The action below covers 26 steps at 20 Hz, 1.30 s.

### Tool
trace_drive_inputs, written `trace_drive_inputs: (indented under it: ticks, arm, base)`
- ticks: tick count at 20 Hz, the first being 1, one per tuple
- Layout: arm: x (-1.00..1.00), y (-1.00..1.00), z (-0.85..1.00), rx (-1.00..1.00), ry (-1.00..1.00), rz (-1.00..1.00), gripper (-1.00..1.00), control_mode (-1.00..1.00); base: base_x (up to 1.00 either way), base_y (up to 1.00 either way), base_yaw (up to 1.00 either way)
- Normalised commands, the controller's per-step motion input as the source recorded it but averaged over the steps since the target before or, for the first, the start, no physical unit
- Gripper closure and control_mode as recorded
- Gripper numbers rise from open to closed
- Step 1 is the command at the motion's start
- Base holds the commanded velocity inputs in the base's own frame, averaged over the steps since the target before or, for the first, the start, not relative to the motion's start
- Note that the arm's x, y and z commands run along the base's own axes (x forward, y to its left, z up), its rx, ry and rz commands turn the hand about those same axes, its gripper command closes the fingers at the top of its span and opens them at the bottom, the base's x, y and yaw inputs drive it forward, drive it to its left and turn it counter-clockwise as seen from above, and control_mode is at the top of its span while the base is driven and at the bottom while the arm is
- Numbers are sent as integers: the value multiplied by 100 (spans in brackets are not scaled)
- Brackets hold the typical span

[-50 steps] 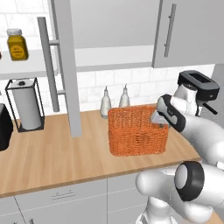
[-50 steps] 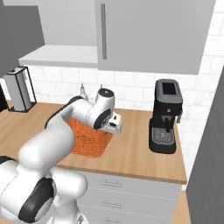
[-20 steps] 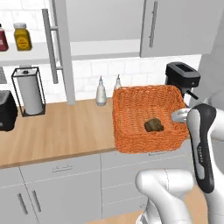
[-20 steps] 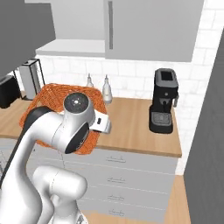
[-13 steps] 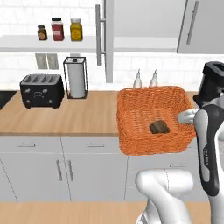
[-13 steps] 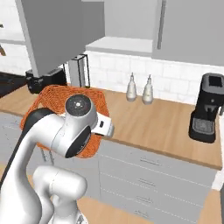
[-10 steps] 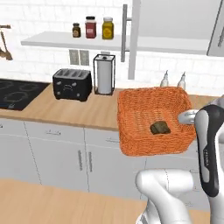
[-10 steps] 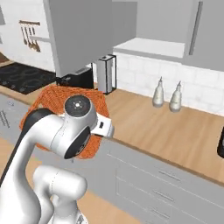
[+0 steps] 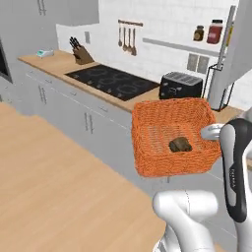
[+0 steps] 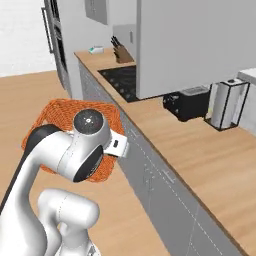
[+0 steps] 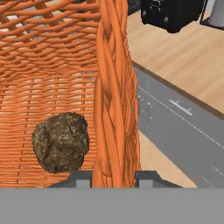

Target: Open the cabinet, pick up the bread from the cabinet and place it in the basket. Then move the basket to the dining counter.

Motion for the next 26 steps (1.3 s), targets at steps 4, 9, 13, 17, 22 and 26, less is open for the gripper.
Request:
trace_drive_inputs:
  ticks: [4, 9, 13, 17, 22, 26]
  arm:
    - [0, 0, 0, 0, 0, 0, 100, 100]
    - [0, 0, 0, 0, 0, 0, 100, 100]
    - [0, 0, 0, 0, 0, 0, 100, 100]
    - [0, 0, 0, 0, 0, 0, 100, 100]
    - [0, 0, 0, 0, 0, 0, 100, 100]
    - [0, 0, 0, 0, 0, 0, 100, 100]
  base:
    - [9, 26, 89]
    - [8, 26, 90]
    - [8, 5, 96]
    - [3, 0, 100]
    - [73, -18, 79]
    - [58, -90, 48]
